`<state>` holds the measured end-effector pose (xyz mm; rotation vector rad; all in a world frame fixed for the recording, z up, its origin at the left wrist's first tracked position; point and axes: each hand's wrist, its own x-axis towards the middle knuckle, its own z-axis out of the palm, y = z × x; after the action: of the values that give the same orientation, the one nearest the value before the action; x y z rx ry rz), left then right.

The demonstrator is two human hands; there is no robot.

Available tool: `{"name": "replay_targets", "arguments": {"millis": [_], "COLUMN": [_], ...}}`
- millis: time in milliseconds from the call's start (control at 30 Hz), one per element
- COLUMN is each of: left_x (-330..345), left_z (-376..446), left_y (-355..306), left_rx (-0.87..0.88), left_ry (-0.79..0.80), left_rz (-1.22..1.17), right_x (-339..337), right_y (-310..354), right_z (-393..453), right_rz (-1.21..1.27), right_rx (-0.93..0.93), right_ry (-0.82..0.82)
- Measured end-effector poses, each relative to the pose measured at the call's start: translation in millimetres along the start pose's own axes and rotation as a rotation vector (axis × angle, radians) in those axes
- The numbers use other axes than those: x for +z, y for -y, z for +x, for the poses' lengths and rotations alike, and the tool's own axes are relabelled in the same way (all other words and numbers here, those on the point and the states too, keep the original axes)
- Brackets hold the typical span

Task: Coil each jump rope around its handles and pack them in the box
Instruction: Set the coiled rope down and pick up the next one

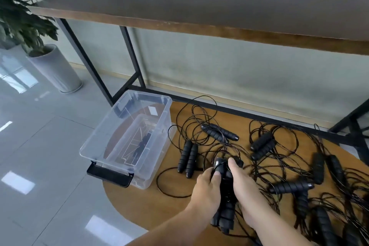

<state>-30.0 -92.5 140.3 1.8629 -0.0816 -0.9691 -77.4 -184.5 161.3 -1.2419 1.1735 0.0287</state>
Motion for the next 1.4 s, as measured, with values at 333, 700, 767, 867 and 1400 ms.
{"name": "replay_targets", "arguments": {"millis": [333, 700, 767, 867, 1400], "left_x": [-71.0, -157.7, -165.7, -173.3, -181.1], "left_z": [24.0, 66.5, 72.9, 79.3, 96.4], "left_y": [53.0, 124.6, 133.1, 145.2, 182.6], "left_rx": [-0.149, -0.273, -0.281, -0.29, -0.268], "left_ry": [-0.115, -0.181, -0.192, -0.207, -0.178], "left_rz": [-0.142, -0.219, -0.205, -0.181, -0.114], "right_x": [55.3, 161.2, 173.5, 186.9, 175.0], "right_y": [-50.1, -109.3, -117.2, -126.1, -144.5], "right_z": [29.3, 72.4, 78.1, 85.7, 110.8], "right_rz": [-0.241, -0.223, -0.224, -0.245, -0.907], "right_rx": [-0.057, 0.031, 0.047, 0.062, -0.238], "right_ry": [0.13, 0.258, 0.245, 0.237, 0.131]}}
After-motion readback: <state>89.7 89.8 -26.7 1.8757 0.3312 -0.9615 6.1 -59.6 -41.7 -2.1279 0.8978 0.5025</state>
